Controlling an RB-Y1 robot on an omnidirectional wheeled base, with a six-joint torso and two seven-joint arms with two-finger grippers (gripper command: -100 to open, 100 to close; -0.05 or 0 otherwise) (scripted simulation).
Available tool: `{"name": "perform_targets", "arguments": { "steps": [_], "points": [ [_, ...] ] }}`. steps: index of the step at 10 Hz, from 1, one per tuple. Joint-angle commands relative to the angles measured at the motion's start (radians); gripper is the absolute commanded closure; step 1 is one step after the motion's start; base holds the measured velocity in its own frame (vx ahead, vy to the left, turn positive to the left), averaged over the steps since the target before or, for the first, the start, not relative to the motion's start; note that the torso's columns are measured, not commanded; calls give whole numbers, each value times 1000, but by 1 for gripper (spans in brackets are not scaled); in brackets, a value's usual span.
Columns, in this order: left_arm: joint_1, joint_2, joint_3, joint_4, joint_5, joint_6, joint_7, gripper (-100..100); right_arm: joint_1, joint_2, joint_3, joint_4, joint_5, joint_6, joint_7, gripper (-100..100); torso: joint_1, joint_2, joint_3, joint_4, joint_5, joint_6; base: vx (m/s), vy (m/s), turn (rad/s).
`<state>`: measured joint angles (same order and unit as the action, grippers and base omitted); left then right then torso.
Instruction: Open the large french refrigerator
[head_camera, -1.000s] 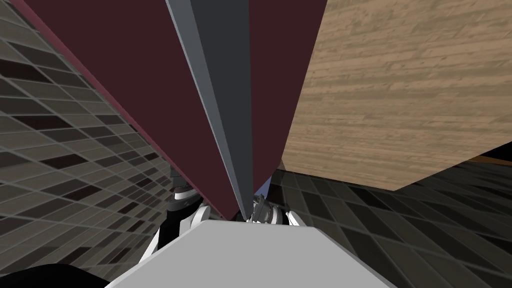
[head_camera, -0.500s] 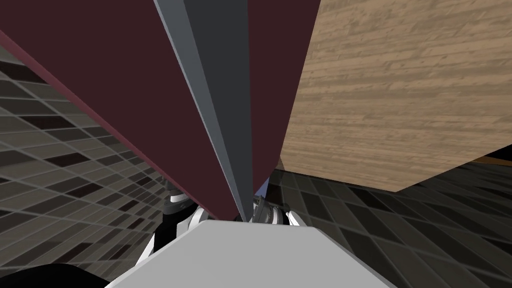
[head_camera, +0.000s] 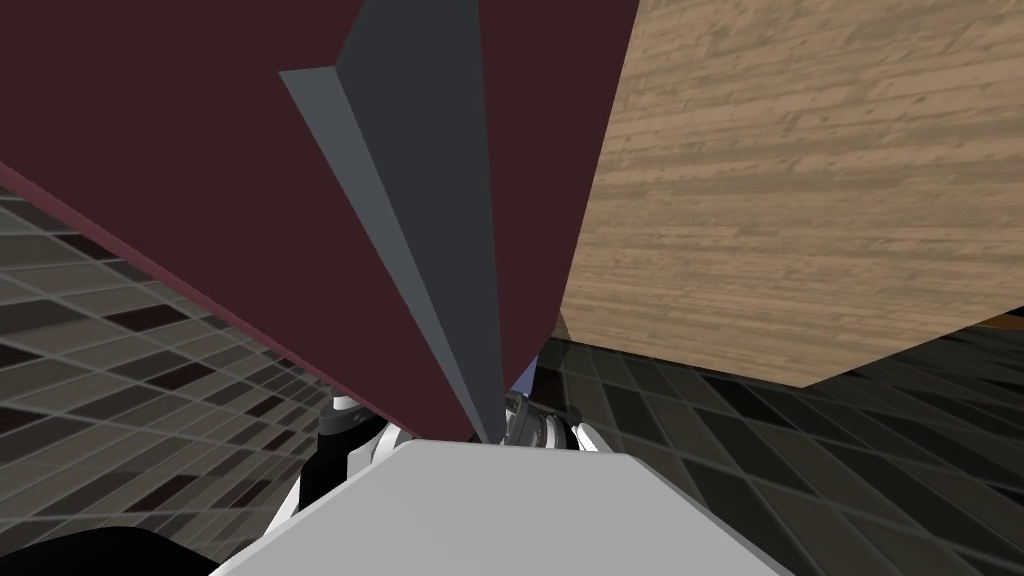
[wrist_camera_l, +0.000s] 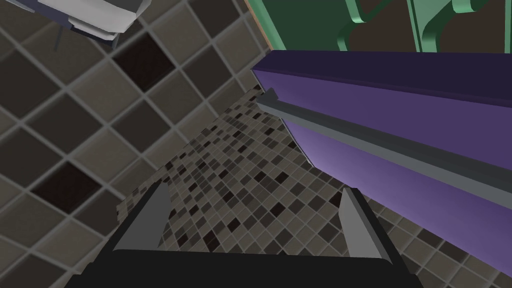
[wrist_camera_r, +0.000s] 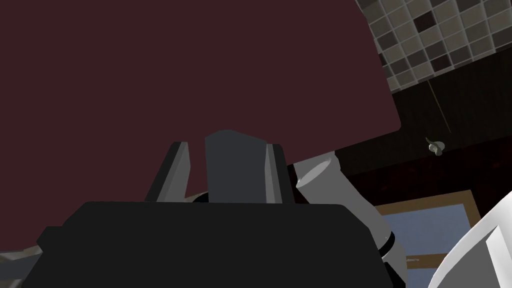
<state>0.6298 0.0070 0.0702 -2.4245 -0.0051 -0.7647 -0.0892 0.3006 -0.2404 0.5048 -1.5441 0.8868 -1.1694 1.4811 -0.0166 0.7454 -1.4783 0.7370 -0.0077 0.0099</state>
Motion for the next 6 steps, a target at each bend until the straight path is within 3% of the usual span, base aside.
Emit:
{"name": "perform_targets", "arguments": {
  "steps": [1,3,4,6],
  "points": [
    [6,0,4,-2,3,-3,3,0,4,1,27,-9,8,-33,1,100,1,-1,-1,0,0,1,-2,-17,-9],
    [16,0,8,-5,7,-9,8,0,4,1,27,-9,8,-33,1,100,2,-1,-2,1,0,1,0,-3,-18],
    [20,0,9,-5,8,-12,9,0,-27,-7,2,-32,10,35,-48,-100,3,-1,-2,1,0,-1,-45,9,42],
    [21,-1,11,-3,9,-11,10,0,-52,-14,-2,-66,16,71,-94,-100,10,-5,2,4,4,-9,-77,-1,25]
  ]
}}
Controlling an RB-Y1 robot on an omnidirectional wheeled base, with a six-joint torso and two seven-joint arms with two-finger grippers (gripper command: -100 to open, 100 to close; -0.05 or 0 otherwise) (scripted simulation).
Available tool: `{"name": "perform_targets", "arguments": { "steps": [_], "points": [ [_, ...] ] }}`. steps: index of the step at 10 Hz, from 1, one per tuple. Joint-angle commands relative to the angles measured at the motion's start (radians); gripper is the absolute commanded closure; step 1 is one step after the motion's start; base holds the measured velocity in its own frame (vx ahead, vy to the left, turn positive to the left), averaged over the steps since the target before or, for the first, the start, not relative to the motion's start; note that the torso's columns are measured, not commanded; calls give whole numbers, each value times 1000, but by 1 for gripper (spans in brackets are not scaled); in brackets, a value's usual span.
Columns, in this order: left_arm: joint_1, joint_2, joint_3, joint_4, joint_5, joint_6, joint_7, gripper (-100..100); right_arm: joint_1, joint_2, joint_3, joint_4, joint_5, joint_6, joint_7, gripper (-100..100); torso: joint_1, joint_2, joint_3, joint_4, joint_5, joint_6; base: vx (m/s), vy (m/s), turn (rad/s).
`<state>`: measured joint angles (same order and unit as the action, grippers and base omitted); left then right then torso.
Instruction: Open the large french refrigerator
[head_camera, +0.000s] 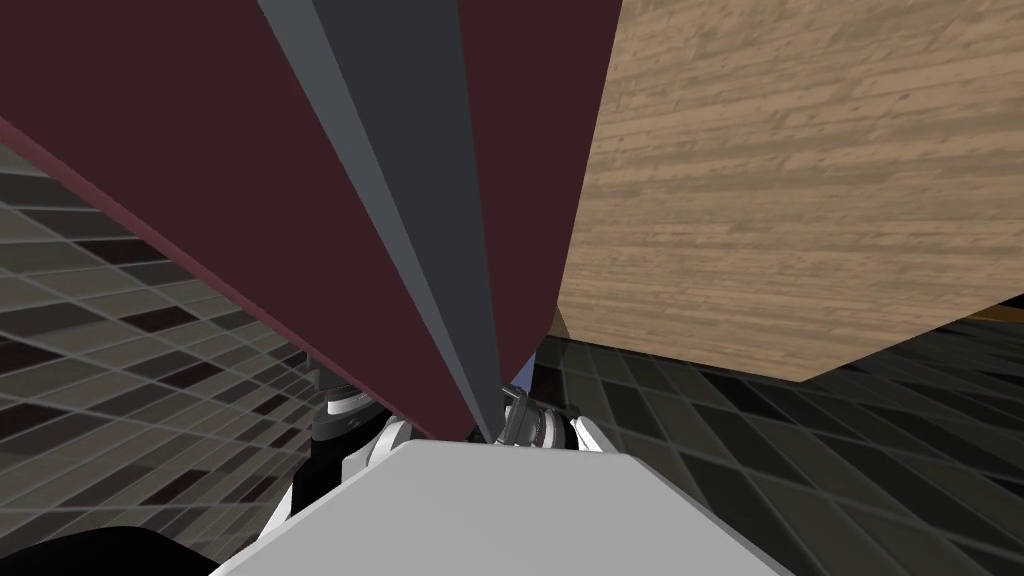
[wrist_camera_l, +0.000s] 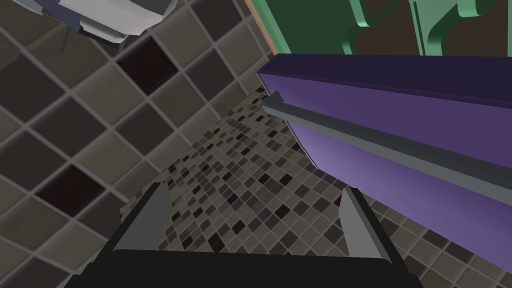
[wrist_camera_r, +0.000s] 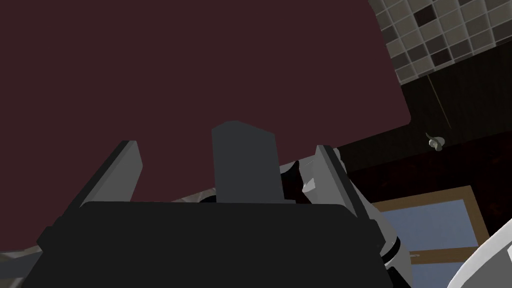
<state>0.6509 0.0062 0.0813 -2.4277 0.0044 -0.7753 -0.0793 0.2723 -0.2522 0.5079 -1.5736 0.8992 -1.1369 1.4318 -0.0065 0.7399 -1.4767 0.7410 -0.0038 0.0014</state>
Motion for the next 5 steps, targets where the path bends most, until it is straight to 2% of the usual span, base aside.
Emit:
{"name": "perform_targets", "arguments": {
  "steps": [1,5],
  "points": [
    [0,0,0,0,0,0,0,0,-36,-6,-7,-53,6,57,-67,-100,4,-2,0,-2,2,-1,-60,-1,19],
    [0,0,0,0,0,0,0,0,-74,-17,-12,-103,15,110,-136,-100,4,2,-2,3,1,-1,-44,4,22]
  ]
}}
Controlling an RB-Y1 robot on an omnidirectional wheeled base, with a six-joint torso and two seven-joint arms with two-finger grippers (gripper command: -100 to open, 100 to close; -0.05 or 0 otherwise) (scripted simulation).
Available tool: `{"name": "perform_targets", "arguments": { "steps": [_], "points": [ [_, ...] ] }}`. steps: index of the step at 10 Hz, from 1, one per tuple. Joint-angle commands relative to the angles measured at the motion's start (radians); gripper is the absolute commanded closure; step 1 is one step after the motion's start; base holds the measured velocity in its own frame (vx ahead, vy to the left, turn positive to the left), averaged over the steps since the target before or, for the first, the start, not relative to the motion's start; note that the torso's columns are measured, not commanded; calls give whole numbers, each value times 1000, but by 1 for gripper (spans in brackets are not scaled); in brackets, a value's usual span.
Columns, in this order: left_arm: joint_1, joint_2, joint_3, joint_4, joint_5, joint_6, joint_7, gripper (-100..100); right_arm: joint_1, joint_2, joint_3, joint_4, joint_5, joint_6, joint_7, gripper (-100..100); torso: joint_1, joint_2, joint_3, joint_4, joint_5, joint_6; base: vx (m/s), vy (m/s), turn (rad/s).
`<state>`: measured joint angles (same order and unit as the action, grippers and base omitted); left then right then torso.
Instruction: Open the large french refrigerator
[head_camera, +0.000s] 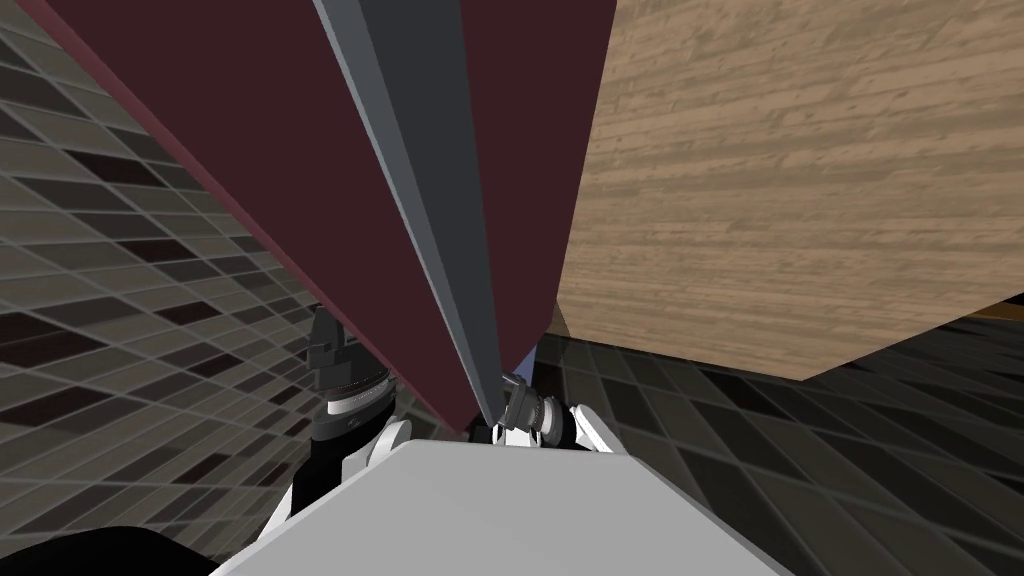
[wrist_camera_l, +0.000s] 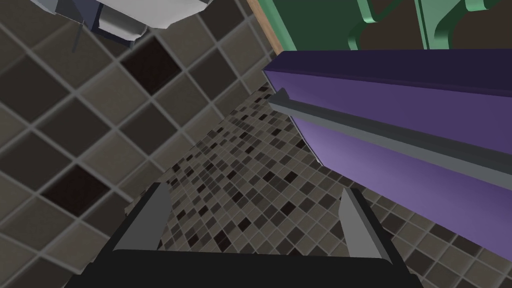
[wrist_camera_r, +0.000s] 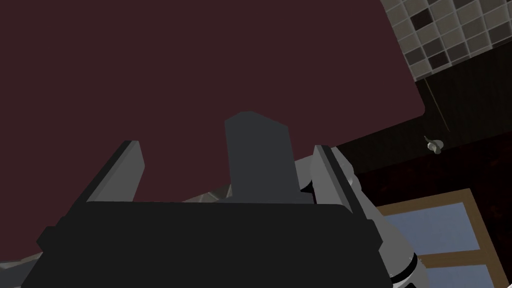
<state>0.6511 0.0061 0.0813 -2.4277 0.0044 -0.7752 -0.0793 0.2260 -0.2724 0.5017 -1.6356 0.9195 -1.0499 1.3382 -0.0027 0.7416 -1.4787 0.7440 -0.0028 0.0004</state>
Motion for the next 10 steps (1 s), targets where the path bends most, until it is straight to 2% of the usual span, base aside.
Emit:
{"name": "perform_targets", "arguments": {
  "steps": [1,2,10],
  "points": [
    [0,0,0,0,0,0,0,0,-40,-1,-8,-57,-2,41,-65,-100,-2,2,-1,3,-1,0,-63,7,3],
    [0,0,0,0,0,0,0,0,-52,-5,-9,-74,1,59,-88,-100,-4,4,-3,5,-2,-1,-69,0,16],
    [0,0,0,0,0,0,0,0,-52,-5,-9,-74,1,59,-88,-100,-3,4,-5,7,-3,-2,-3,-3,-2]
  ]
}}
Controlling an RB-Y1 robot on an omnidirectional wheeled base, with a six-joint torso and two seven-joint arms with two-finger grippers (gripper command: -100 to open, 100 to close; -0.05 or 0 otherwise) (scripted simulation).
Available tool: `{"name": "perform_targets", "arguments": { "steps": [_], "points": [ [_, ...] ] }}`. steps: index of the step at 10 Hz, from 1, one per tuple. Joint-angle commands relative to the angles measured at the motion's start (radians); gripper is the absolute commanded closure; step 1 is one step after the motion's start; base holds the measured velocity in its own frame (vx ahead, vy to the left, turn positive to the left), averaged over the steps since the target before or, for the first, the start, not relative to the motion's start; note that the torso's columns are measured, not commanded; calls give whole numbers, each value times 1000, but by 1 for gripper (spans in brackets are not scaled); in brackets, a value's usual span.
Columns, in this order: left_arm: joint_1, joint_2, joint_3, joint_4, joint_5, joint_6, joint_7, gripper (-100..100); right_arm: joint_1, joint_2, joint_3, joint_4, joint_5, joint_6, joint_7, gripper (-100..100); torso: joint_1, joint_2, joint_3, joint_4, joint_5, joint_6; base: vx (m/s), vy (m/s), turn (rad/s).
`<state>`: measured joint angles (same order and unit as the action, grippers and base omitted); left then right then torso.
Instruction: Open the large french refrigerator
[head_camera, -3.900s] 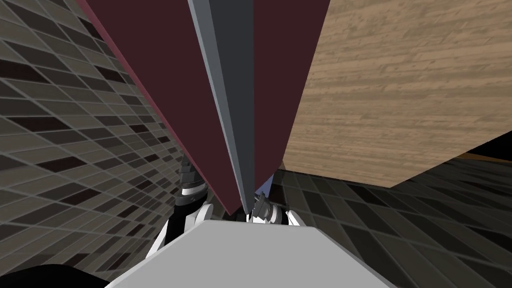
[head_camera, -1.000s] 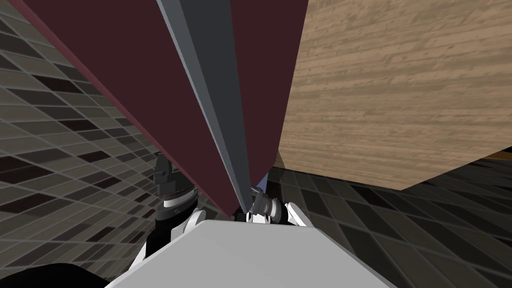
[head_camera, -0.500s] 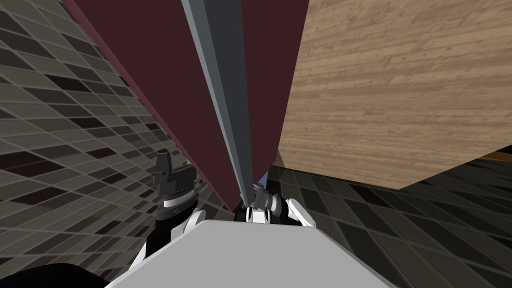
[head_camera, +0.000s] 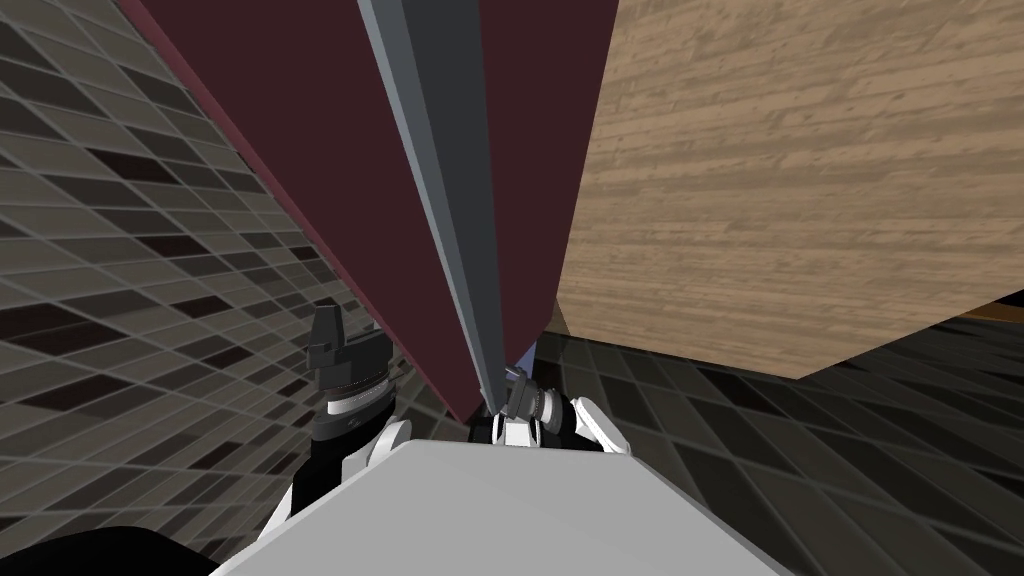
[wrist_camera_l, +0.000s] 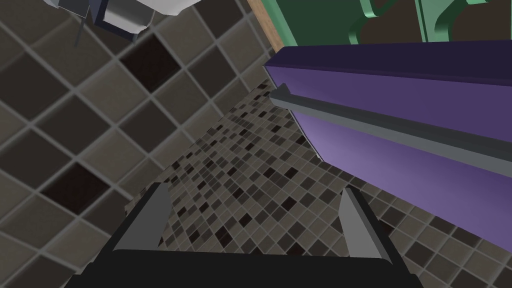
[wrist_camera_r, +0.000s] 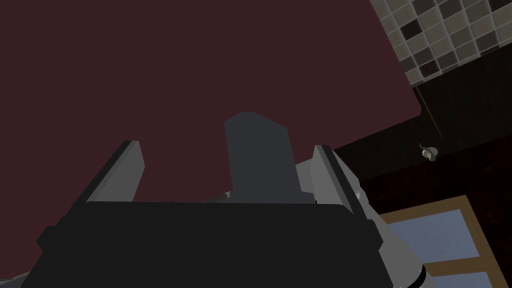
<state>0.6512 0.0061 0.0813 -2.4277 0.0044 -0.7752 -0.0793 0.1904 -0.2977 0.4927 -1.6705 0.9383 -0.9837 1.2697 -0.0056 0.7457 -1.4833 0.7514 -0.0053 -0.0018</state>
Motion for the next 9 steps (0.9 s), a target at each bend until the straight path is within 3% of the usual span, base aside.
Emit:
{"name": "perform_targets", "arguments": {
  "steps": [1,2,9],
  "points": [
    [0,0,0,0,0,0,0,0,-17,20,-1,-39,-18,-7,-19,-100,1,1,-1,1,0,-1,-1,1,13],
    [0,0,0,0,0,0,0,0,-21,-21,-6,-39,8,37,-53,-100,0,0,-1,1,0,0,-46,14,18],
    [0,0,0,0,0,0,0,0,-72,-50,-20,-91,16,90,-142,-100,3,-1,0,0,2,-1,-38,5,11]
  ]
}}
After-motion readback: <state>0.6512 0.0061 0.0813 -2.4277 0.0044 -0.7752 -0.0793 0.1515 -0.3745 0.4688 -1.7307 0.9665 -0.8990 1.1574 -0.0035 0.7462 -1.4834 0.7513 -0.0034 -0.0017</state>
